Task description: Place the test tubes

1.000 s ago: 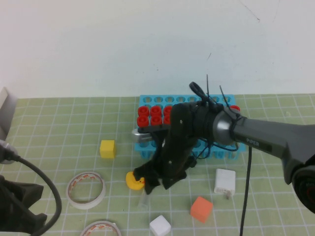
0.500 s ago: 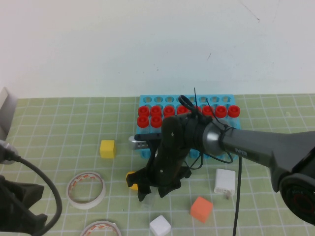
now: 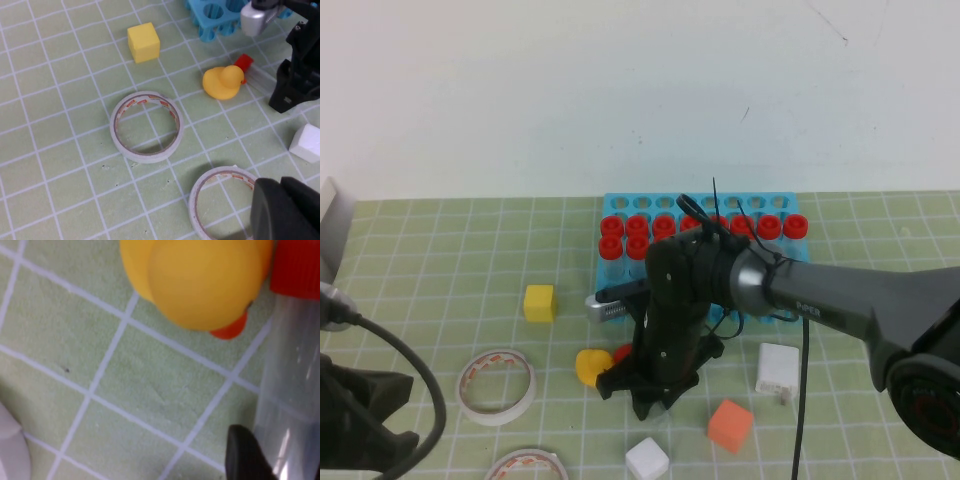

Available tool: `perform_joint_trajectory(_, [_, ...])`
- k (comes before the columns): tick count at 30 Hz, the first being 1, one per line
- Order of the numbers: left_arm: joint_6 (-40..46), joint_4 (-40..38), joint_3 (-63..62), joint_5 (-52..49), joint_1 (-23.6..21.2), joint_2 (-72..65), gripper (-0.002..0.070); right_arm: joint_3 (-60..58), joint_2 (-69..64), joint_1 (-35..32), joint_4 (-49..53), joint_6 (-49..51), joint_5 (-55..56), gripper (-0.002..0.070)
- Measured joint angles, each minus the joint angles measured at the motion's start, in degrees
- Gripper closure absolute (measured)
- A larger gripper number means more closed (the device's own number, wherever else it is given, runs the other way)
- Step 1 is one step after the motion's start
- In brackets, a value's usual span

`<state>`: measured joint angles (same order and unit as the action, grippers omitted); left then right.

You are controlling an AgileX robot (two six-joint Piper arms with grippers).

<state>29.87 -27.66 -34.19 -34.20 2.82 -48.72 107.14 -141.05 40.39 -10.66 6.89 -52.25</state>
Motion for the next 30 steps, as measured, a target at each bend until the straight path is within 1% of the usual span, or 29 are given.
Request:
perform_joint_trajectory(6, [-0.1, -0.4, 0.0, 0.3, 0.0, -1.2, 0.0676, 0.0, 0.0, 0.0, 0.5, -2.2, -0.5, 0.0438])
perform_joint_trajectory(10, [-0.1, -2.1, 0.4, 1.1, 0.0, -2.1, 0.0676, -0.1, 0.9, 0.0, 2.2, -4.0, -1.1, 0.0438])
perform_joint_trajectory(13, [-0.1, -3.1, 0.4, 2.0, 0.0, -2.2, 0.0676, -0.2, 3.8, 0.0, 3.4, -4.7, -1.3, 0.0438])
perform_joint_trajectory(16, [-0.1, -3.2, 0.4, 2.4, 0.0, -2.2, 0.0676, -0.2, 9.6, 0.1, 3.6, -6.4, -0.2, 0.0438])
perform_joint_trajectory(24, [-0.1, -3.4, 0.5, 2.9, 0.0, -2.2, 0.0676, -0.3, 25.7, 2.1, 3.9, -10.7, 5.6, 0.0439])
perform_joint_trajectory(28, [0.0, -3.5, 0.5, 3.1, 0.0, -2.2, 0.0676, -3.8, 32.3, 4.2, 4.0, -13.8, 13.1, 0.0438])
perform_joint_trajectory(30, [0.9, -3.5, 0.5, 3.2, 0.0, -2.2, 0.0676, -7.1, 35.8, 5.7, 4.0, -15.5, 19.0, 0.0439])
